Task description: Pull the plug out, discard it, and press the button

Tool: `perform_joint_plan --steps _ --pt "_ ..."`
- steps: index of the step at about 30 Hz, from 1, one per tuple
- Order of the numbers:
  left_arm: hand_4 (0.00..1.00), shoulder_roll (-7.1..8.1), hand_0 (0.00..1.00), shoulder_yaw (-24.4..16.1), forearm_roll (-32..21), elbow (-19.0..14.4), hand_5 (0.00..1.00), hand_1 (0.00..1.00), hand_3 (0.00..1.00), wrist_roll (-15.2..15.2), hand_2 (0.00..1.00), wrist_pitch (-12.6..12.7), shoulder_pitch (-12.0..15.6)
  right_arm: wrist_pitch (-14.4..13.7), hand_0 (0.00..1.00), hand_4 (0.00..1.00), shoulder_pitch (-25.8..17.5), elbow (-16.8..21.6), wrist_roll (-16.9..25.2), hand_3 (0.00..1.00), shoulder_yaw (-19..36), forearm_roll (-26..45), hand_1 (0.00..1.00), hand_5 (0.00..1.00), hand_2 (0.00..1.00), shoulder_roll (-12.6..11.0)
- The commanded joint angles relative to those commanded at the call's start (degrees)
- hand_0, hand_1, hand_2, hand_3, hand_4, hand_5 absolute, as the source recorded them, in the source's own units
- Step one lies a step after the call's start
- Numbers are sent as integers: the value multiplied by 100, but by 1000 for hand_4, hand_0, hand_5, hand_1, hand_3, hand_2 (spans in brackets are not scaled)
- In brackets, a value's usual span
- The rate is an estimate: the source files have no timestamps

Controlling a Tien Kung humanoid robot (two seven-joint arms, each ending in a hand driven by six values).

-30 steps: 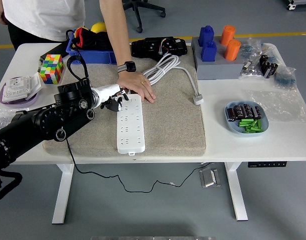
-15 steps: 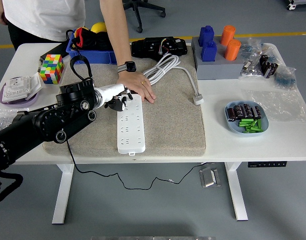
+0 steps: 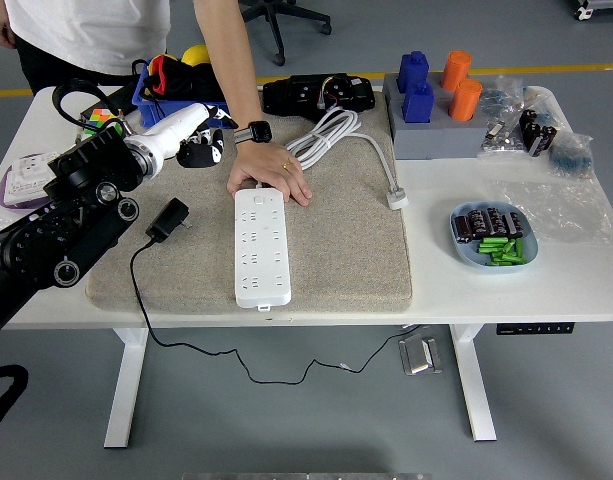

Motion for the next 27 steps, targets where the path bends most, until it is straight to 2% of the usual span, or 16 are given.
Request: perform_joint_plan --steps 2,3,8,9,14,15,20,21,27 --pt "616 72 256 -230 125 -56 2 276 823 -37 439 -16 164 1 767 883 4 2 0 713 7 -5 729 658 724 3" --pt "794 110 711 -368 182 -81 65 741 847 -64 700 -11 266 1 767 883 6 5 1 713 11 -4 729 658 724 4" --pt "794 187 711 -884 376 -197 65 741 847 -147 700 2 683 2 767 883 13 3 0 713 27 -12 729 658 724 3" --pt "890 189 896 -1016 423 -241 305 955 909 -161 913 -4 787 -1 767 883 16 2 2 713 29 -12 729 658 724 1" --pt "890 217 896 -1504 553 -463 305 955 909 -275 913 31 1194 -1 767 883 40 6 3 713 22 -13 729 658 724 -6" --pt "975 218 987 -1574 581 -499 531 998 984 -289 998 39 1257 -2 767 883 48 5 2 713 24 -14 729 658 724 -7" --pt "975 146 987 -2009 745 -658 531 998 984 -279 998 48 1566 -5 767 883 76 4 3 713 14 -16 729 658 724 -26" --pt "981 122 998 -2115 760 -698 575 998 998 -293 998 56 1635 -4 767 883 82 5 3 713 5 -13 729 658 724 -28" --pt "970 70 981 -2492 757 -869 560 998 998 -228 989 -6 1887 -5 767 883 101 8 4 713 -20 -16 729 658 724 -36"
